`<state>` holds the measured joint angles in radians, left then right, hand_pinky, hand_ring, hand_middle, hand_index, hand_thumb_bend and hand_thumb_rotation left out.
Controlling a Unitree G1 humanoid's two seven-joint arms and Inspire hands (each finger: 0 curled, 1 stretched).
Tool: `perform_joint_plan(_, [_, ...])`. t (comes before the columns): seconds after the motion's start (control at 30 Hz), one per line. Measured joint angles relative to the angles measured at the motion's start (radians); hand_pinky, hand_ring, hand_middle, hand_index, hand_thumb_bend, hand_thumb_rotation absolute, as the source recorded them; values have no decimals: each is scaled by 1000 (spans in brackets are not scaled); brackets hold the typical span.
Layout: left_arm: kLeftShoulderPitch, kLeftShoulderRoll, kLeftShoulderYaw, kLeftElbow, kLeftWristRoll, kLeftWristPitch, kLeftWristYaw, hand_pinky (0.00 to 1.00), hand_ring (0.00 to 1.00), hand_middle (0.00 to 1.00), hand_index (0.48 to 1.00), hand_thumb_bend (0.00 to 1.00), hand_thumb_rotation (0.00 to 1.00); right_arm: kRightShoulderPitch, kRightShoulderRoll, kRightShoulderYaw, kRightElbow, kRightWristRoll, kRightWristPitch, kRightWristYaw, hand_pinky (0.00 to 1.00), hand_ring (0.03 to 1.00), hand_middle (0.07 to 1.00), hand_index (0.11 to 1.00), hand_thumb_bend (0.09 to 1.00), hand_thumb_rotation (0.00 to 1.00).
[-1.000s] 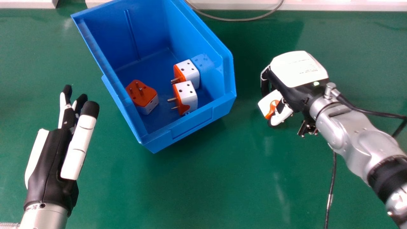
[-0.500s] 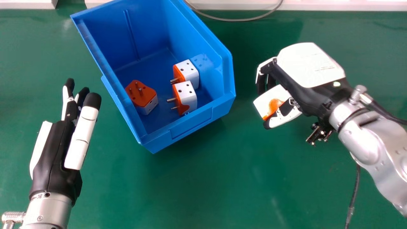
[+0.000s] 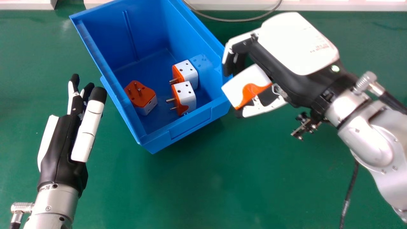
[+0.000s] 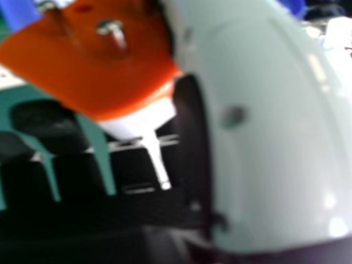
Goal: Pick all objects and put in blue box
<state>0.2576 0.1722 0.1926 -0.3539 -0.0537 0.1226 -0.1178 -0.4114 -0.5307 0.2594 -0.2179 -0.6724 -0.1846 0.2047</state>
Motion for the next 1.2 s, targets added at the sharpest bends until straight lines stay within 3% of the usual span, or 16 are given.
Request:
perform_joint_plan(0.33, [-6,-10,-18,11,6,-2,14,947,975,994,982,774,941,-225,163,94,227,-25,-79,-25,45,92,469,481,516,0])
perform_joint_plan(0.4, [-7,-10,-23,11,17,0,19,946,974,993,982,777,941,-264,203,111,283,-43,-68,-29,47,94,469,481,516,0])
perform_joint_plan(0.43, [-7,-8,-26,7,31,11,28,943,971,989,981,791,948,-287,224,122,320,-49,-62,-31,49,97,469,482,516,0])
perform_joint_plan(0.5, [-7,-5,-39,-14,67,55,39,941,967,985,980,811,960,-342,269,146,406,-81,-40,-49,52,100,450,482,514,0])
perform_joint_plan(0.53, [-7,-5,-46,-24,75,64,39,941,967,985,980,811,960,-355,281,152,430,-87,-31,-52,52,100,450,482,514,0])
perform_joint_plan(0.6, [0,-5,-54,-60,98,106,52,940,966,983,980,820,966,-414,317,184,541,-122,-36,-104,54,102,434,482,512,0])
perform_joint_plan(0.67, [-1,-5,-63,-79,103,113,52,940,966,983,980,820,966,-439,332,193,600,-131,-26,-119,54,102,434,482,512,0])
perform_joint_plan(0.73, [3,-6,-63,-96,111,137,61,938,962,981,979,829,975,-498,362,224,735,-167,-39,-200,99,167,448,487,513,0])
perform_joint_plan(0.77, [3,-8,-66,-101,111,142,60,937,960,980,979,832,982,-523,375,233,796,-179,-36,-234,165,246,457,493,514,0])
perform_joint_plan(0.83, [4,-10,-67,-104,109,145,59,935,958,978,978,831,988,-557,389,249,891,-201,-39,-301,224,304,454,504,514,0])
perform_joint_plan(1.0, [6,-16,-66,-105,96,149,59,934,956,977,978,825,993,-592,412,272,1035,-214,-50,-445,244,290,412,514,510,0])
perform_joint_plan(1.1, [6,-20,-66,-105,91,149,59,933,956,977,977,822,993,-610,407,306,1077,-250,-50,-487,439,556,636,638,540,273])
perform_joint_plan(1.13, [6,-21,-66,-105,91,149,59,933,956,977,977,821,994,-617,404,321,1086,-263,-48,-486,593,713,767,758,576,401])
perform_joint_plan(1.2, [7,-23,-65,-107,91,149,59,933,956,977,977,821,994,-624,398,346,1091,-282,-43,-482,652,770,814,803,590,450])
